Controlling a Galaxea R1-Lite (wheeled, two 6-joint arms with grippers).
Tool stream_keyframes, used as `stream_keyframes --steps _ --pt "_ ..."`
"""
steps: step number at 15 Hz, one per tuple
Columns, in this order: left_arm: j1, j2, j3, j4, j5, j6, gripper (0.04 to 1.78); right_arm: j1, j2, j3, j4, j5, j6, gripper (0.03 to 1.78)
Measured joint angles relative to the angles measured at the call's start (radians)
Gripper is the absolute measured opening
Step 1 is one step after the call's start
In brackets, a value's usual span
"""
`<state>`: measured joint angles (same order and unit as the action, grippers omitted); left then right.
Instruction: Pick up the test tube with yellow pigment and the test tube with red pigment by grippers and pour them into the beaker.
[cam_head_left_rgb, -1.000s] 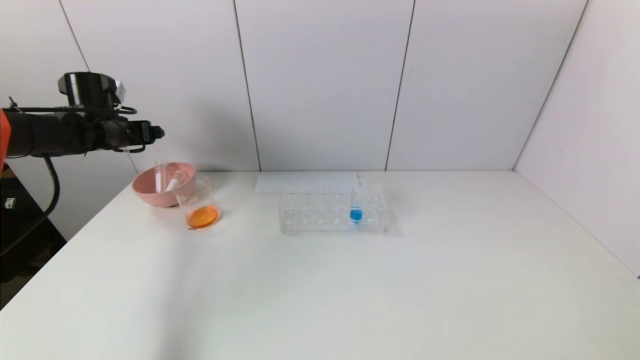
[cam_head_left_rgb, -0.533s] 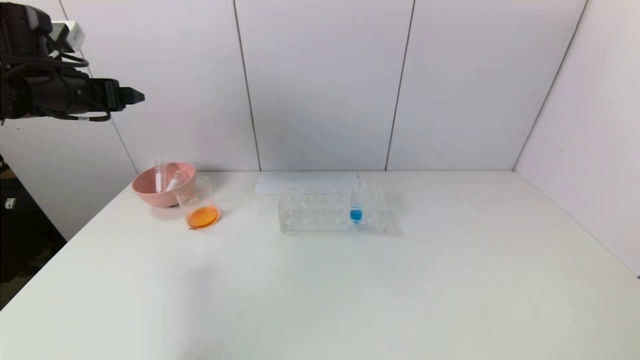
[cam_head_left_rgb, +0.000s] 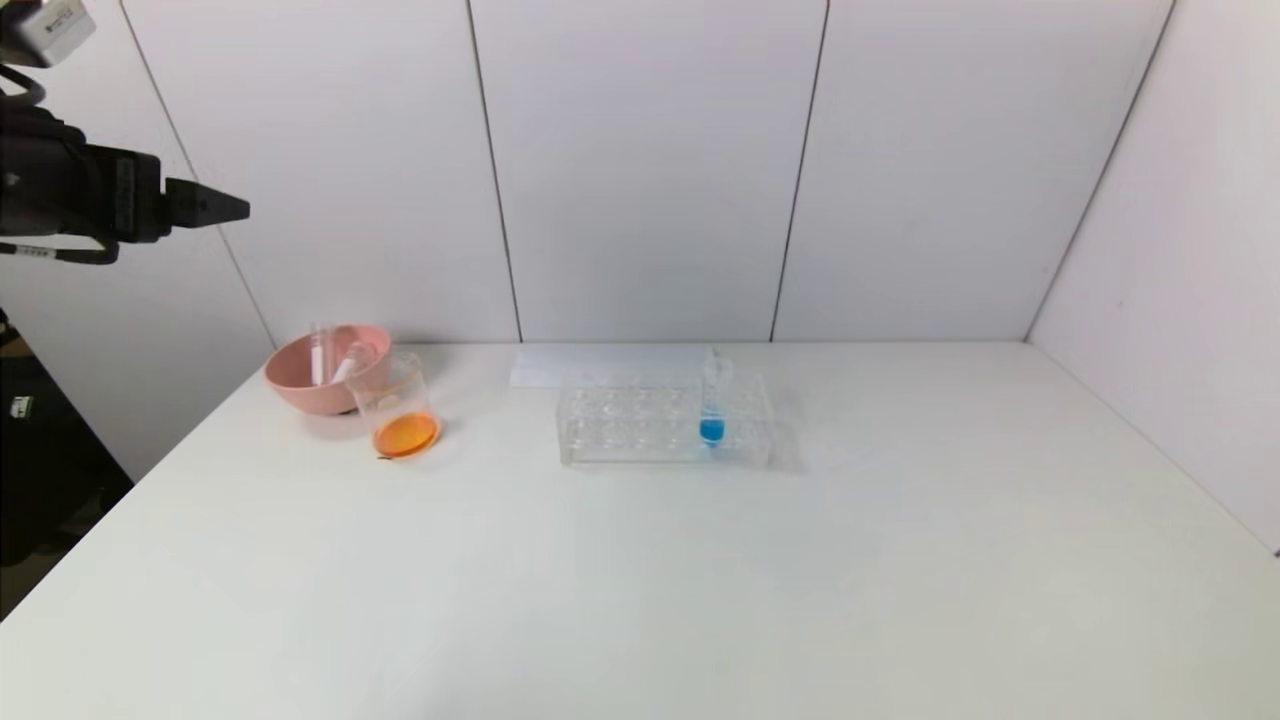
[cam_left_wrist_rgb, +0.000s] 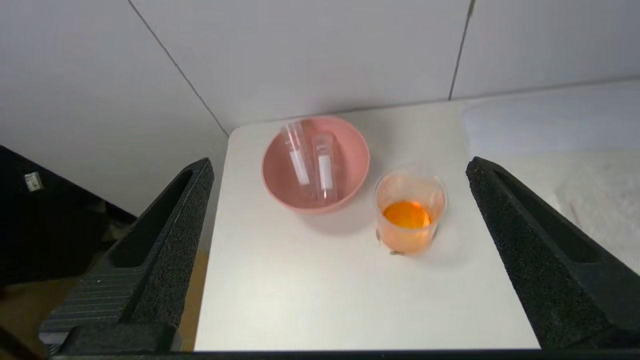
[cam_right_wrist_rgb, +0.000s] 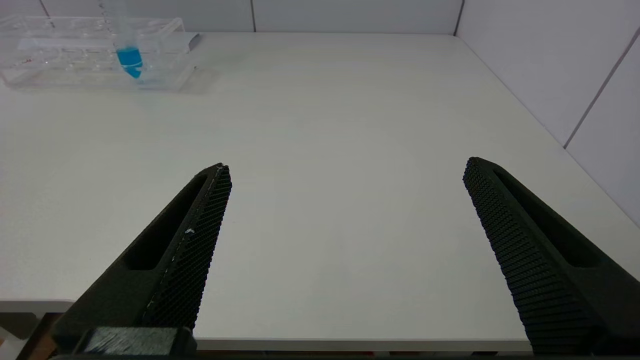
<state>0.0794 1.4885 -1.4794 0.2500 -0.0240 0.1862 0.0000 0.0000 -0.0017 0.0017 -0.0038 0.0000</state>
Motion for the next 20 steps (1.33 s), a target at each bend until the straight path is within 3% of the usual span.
stream_keyframes --steps 3,11,20 --pt "-0.012 -0.087 0.051 0.008 -0.016 0.111 1.76 0.000 0.000 0.000 0.000 0.000 0.000 1.70" --pt "-0.037 -0.445 0.280 -0.054 -0.221 0.111 1.76 0.000 0.000 0.000 0.000 0.000 0.000 1.70" --pt "-0.104 -1.001 0.412 -0.021 -0.240 0.253 1.76 0.000 0.000 0.000 0.000 0.000 0.000 1.70"
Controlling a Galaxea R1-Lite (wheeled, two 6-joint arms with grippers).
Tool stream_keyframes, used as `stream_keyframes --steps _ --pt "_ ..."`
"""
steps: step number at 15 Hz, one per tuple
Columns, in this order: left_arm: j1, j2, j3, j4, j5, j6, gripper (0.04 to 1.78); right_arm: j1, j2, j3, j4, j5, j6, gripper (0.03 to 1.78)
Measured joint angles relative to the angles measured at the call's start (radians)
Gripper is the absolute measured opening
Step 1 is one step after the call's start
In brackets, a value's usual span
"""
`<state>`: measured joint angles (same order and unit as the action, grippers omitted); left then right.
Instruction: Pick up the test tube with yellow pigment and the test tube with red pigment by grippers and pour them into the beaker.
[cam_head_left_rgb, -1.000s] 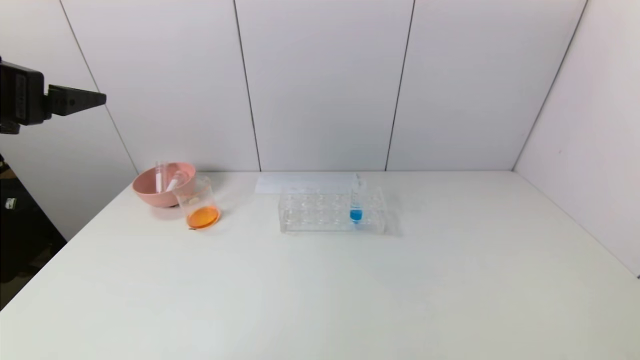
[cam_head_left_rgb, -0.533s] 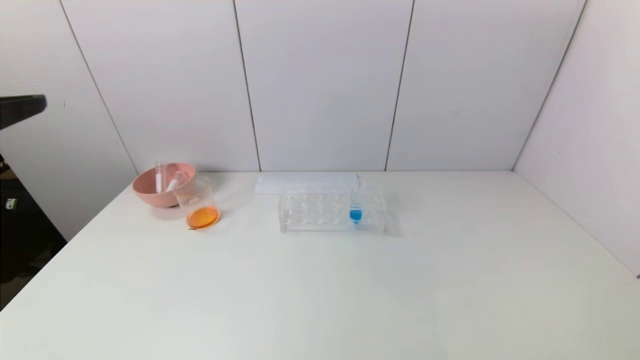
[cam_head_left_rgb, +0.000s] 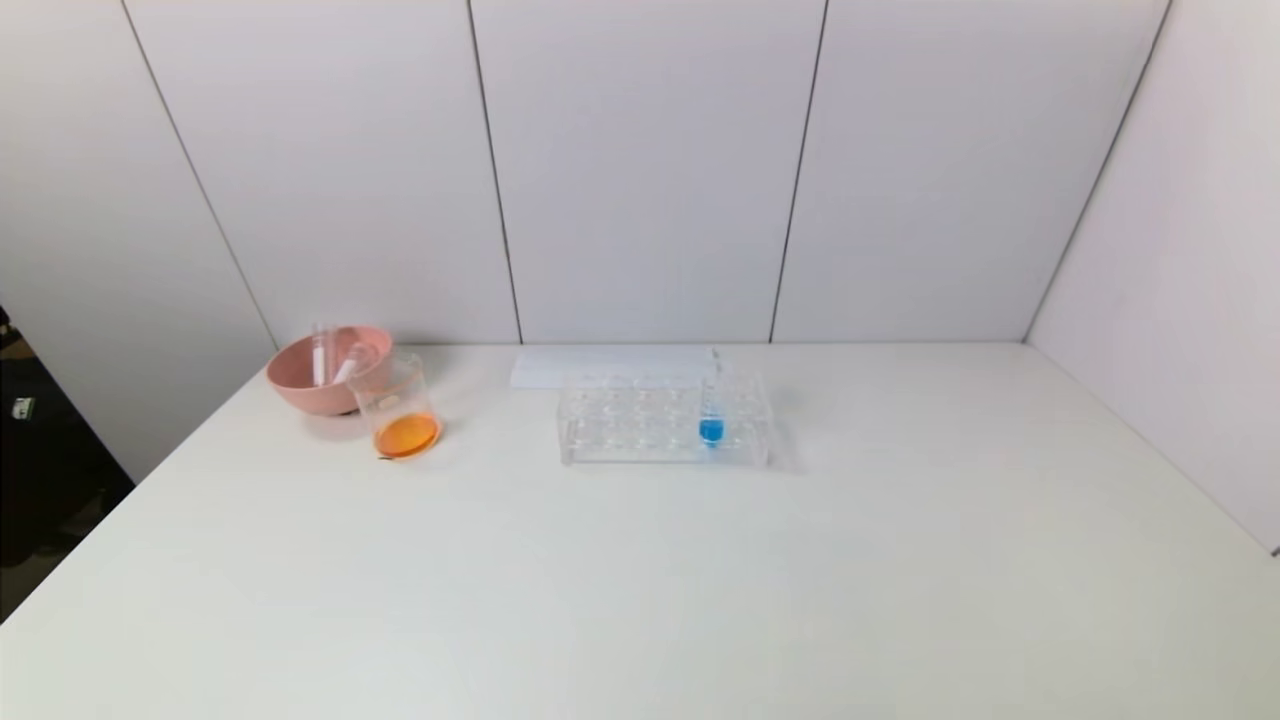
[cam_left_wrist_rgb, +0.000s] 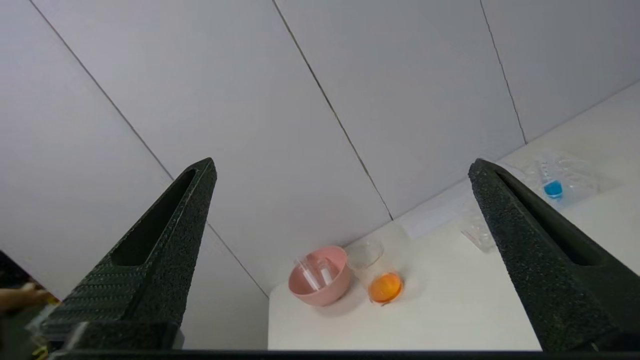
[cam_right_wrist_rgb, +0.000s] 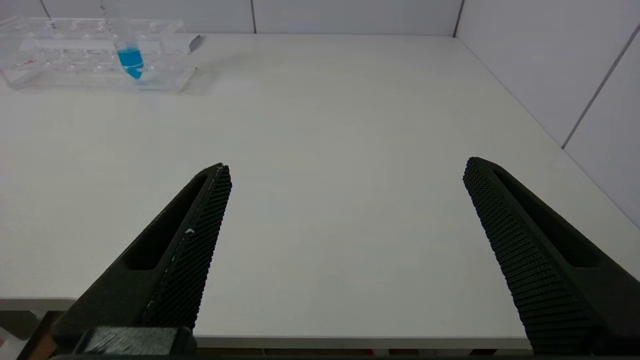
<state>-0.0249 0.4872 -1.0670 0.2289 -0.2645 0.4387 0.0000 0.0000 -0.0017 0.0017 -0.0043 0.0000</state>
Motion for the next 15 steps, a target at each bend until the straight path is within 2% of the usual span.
stream_keyframes --steps 2,4,7,10,12,13,15 --pt "0.002 -0.109 0.070 -0.052 0.011 0.116 1.76 0.000 0.000 0.000 0.000 0.000 0.000 1.70" --pt "0.007 -0.190 0.204 -0.178 0.011 0.193 1.76 0.000 0.000 0.000 0.000 0.000 0.000 1.70" --pt "0.013 -0.271 0.489 -0.463 0.008 0.197 1.76 0.000 0.000 0.000 0.000 0.000 0.000 1.70" --pt "0.017 -0.326 0.809 -0.828 0.013 0.163 1.76 0.000 0.000 0.000 0.000 0.001 0.000 1.70" --pt "0.018 -0.349 0.968 -1.021 0.020 0.133 1.76 0.000 0.000 0.000 0.000 0.000 0.000 1.70" --pt "0.018 -0.361 1.019 -1.080 0.021 0.124 1.76 0.000 0.000 0.000 0.000 0.000 0.000 1.70" --pt "0.019 -0.376 1.055 -1.040 0.021 0.123 1.76 0.000 0.000 0.000 0.000 0.000 0.000 1.70"
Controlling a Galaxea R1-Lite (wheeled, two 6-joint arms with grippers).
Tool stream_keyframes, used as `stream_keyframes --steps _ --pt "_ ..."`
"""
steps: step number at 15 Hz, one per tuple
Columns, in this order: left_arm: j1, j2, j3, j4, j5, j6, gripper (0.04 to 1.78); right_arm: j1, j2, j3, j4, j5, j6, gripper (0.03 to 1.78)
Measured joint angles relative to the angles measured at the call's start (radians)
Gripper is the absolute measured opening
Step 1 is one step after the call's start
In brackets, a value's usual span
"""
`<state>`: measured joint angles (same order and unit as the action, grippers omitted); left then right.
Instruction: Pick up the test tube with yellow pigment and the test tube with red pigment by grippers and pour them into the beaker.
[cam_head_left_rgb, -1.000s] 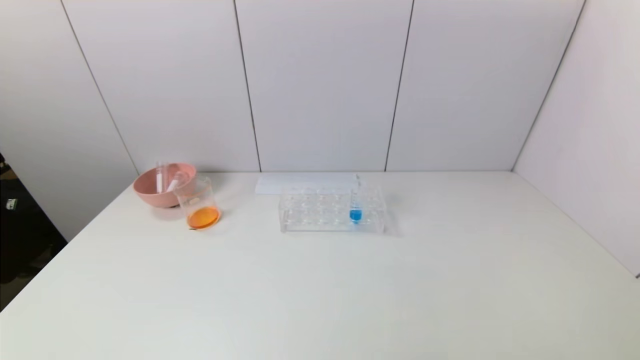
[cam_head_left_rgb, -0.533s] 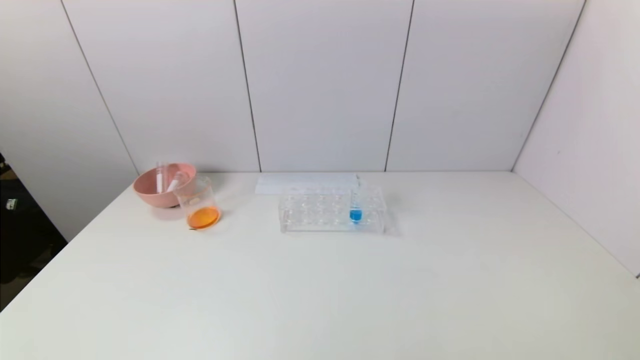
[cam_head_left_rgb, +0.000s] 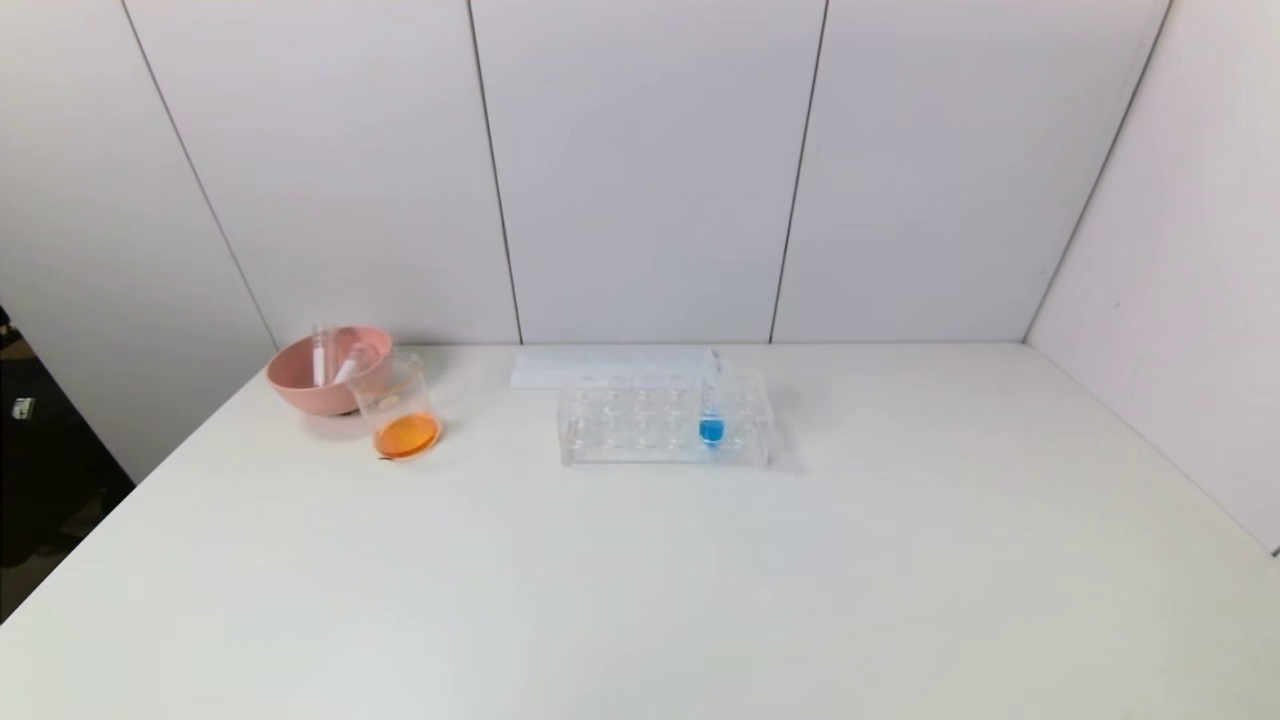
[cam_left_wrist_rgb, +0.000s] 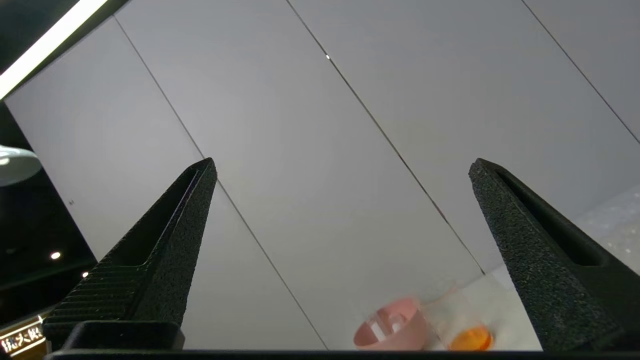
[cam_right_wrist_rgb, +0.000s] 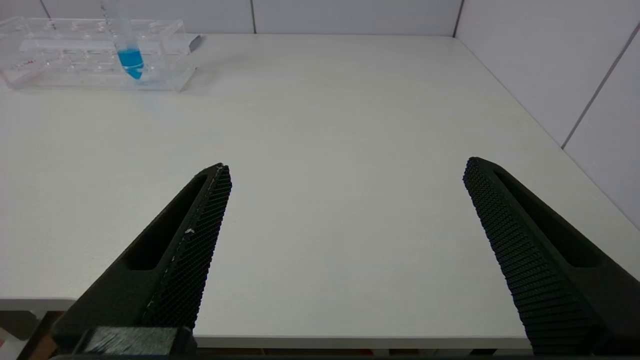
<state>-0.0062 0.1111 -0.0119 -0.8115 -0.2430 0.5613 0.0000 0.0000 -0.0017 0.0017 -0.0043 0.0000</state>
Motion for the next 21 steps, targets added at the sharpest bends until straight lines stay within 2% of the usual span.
stream_keyframes --steps 8,10,11,13,18,21 --pt "0.000 -0.041 0.012 0.623 0.020 -0.001 1.76 0.000 0.000 0.000 0.000 0.000 0.000 1.70" --pt "0.000 -0.051 0.012 0.661 0.063 -0.020 1.76 0.000 0.000 0.000 0.000 0.000 0.000 1.70" --pt "0.000 -0.055 0.012 0.694 0.115 -0.051 1.76 0.000 0.000 0.000 0.000 0.000 0.000 1.70" --pt "0.000 -0.061 0.012 0.782 0.166 -0.161 1.76 0.000 0.000 0.000 0.000 0.000 0.000 1.70" --pt "0.000 -0.077 0.011 0.803 0.178 -0.442 1.76 0.000 0.000 0.000 0.000 0.000 0.000 1.70" --pt "0.000 -0.097 0.012 0.810 0.190 -0.465 1.76 0.000 0.000 0.000 0.000 0.001 0.000 1.70"
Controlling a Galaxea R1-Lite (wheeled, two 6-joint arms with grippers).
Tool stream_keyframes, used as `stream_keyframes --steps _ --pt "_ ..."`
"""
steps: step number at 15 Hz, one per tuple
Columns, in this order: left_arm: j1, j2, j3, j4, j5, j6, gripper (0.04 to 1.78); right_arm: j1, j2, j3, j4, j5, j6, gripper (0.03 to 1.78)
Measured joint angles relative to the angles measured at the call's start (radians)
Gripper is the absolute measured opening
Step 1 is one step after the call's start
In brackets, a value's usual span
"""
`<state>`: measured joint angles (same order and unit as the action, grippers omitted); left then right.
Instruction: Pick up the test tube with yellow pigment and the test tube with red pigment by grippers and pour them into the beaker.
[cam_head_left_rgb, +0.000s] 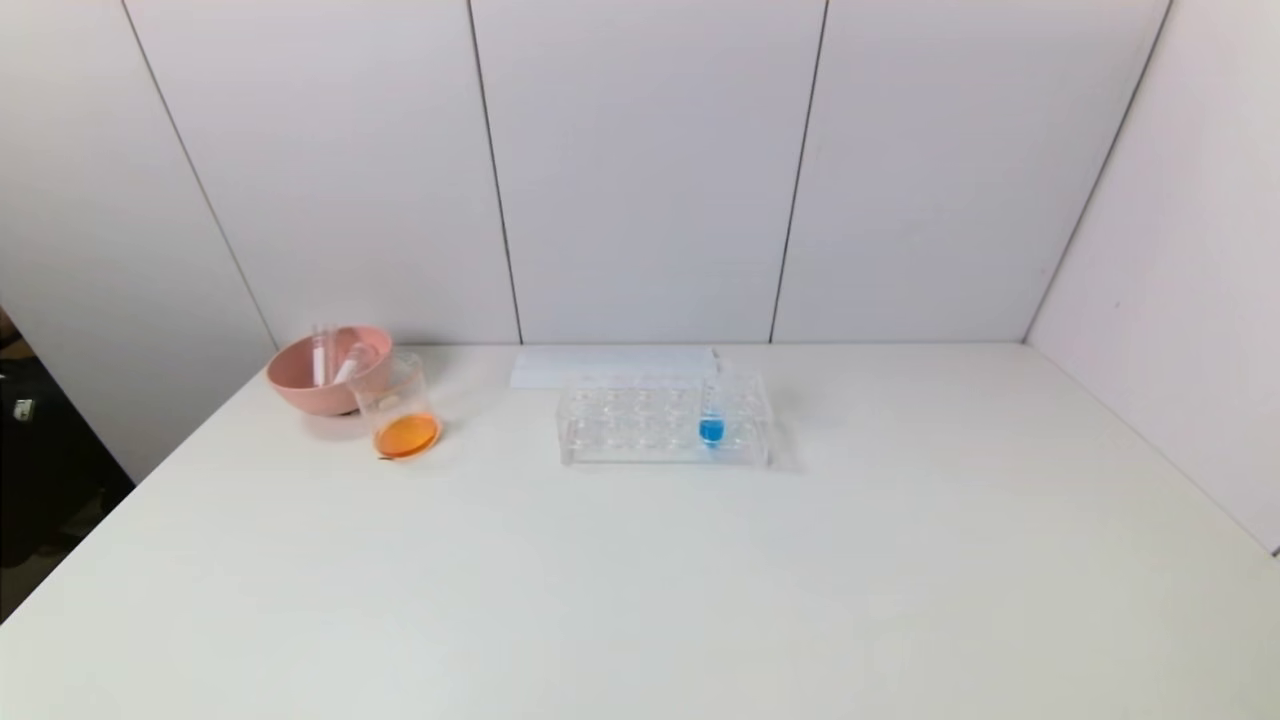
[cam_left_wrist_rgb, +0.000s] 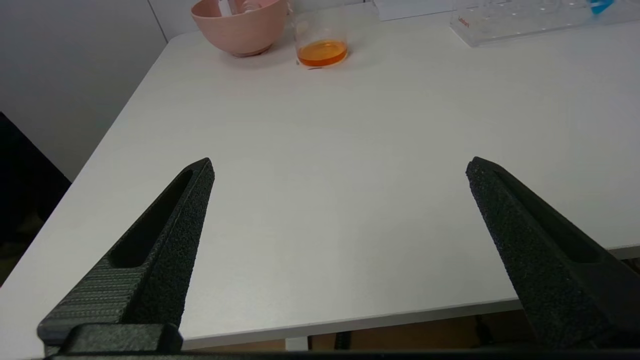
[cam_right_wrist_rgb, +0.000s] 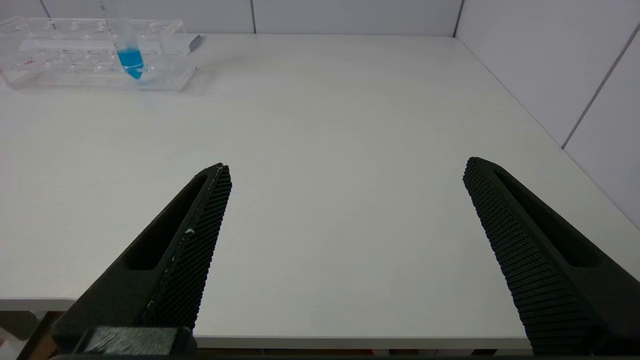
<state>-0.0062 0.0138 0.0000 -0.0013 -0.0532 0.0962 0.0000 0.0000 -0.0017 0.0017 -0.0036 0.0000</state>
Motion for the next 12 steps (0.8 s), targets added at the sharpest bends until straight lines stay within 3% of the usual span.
stream_keyframes --steps 12 --pt "0.000 -0.014 0.000 0.000 0.006 -0.008 1.76 0.000 0.000 0.000 0.000 -0.001 0.000 1.70"
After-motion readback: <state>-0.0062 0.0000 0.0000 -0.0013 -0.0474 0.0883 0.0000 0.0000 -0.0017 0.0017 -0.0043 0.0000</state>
